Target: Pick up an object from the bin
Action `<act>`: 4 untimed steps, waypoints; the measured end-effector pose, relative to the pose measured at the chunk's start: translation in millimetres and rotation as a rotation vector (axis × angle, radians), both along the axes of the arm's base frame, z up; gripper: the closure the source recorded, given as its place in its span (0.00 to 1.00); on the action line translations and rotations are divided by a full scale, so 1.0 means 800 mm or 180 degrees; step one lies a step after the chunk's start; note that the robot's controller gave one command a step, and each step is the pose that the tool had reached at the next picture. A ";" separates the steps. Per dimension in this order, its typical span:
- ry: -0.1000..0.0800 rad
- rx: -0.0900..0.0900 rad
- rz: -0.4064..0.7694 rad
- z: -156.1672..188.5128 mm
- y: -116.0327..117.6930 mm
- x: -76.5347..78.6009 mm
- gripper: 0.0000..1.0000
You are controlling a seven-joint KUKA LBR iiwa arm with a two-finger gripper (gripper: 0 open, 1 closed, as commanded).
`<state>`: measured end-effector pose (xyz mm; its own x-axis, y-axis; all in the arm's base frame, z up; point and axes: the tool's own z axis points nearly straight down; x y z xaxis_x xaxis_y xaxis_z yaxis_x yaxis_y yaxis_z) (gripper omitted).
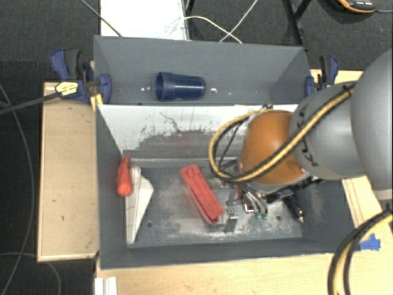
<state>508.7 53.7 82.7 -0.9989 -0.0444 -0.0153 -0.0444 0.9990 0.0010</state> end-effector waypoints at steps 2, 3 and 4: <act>-0.0007 0.0006 -0.0763 -0.016 0.055 -0.002 1.00; -0.0007 0.0006 -0.0759 -0.016 0.055 -0.002 1.00; -0.0017 0.0012 -0.0836 -0.016 0.057 0.005 1.00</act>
Offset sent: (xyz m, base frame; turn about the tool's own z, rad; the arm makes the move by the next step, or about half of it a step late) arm -0.0018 0.0439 -0.0127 0.2404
